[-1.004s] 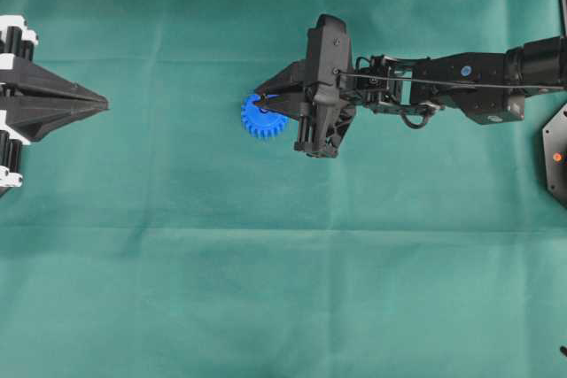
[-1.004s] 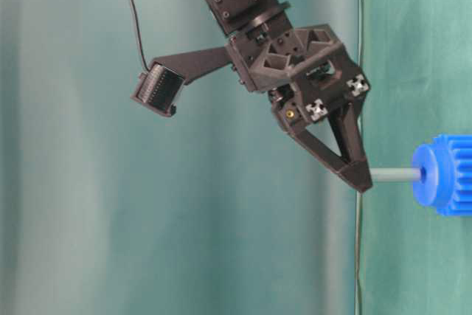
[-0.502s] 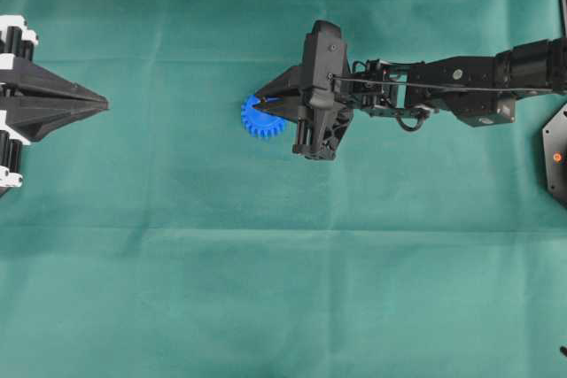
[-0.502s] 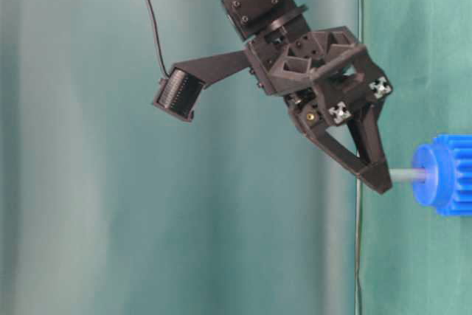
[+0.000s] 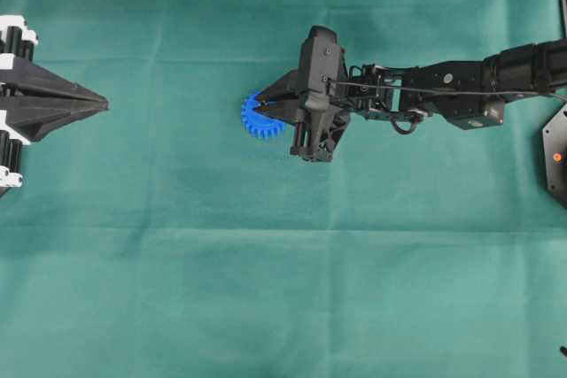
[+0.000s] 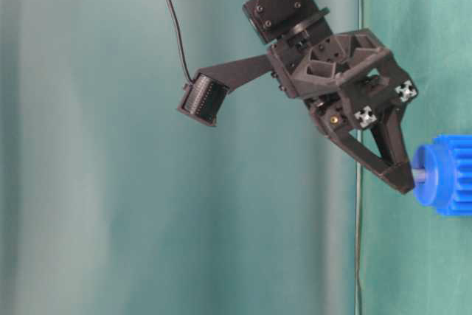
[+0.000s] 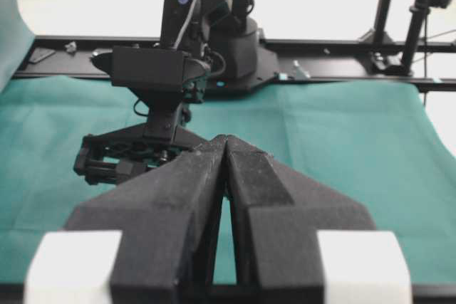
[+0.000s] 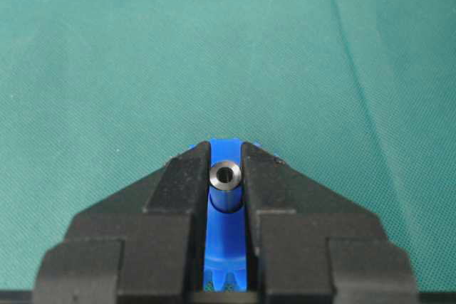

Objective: Insert the shaft placed at a random location into the center hole of the small gear at another random location.
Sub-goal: 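Lower the shaft into the gear's center hole with the right gripper, then open the right gripper and raise it off the inserted shaft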

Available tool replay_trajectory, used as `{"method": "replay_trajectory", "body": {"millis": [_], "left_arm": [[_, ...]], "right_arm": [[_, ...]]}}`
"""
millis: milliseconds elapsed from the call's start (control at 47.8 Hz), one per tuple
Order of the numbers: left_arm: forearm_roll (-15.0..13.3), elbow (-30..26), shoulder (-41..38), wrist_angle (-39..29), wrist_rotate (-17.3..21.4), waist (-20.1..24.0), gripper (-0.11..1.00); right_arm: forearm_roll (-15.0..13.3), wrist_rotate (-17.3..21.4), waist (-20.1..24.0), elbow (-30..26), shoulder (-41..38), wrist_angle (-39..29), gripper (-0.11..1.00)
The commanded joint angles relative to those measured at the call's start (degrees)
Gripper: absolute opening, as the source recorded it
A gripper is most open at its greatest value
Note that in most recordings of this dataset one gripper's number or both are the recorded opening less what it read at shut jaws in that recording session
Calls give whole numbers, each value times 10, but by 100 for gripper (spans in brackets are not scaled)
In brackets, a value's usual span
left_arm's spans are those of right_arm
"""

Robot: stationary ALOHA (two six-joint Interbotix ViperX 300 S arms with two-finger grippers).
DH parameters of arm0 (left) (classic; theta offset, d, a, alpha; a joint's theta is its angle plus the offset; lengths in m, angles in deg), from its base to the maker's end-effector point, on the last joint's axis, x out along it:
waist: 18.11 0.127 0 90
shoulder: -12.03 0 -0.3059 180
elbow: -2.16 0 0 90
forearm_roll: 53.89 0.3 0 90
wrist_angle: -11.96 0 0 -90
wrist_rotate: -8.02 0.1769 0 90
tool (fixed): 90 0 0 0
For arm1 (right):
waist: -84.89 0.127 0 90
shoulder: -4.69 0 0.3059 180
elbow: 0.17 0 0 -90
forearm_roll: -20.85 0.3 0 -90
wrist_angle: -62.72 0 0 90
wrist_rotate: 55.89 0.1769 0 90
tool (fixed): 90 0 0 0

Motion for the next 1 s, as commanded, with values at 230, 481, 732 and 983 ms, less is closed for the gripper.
{"method": "replay_trajectory", "body": {"millis": [230,481,732,983], "left_arm": [[2,-11,-4,3,0,-1,0],[2,-11,-4,3,0,-1,0],[1,-11,-4,3,0,-1,0],[2,-11,-4,3,0,-1,0]], "right_arm": [[4,-1,1,-14,0,14,13],[4,-1,1,-14,-5,17,13],[4,-1,1,-14,-6,19,13],[4,-1,1,-13,-6,18,13]]}}
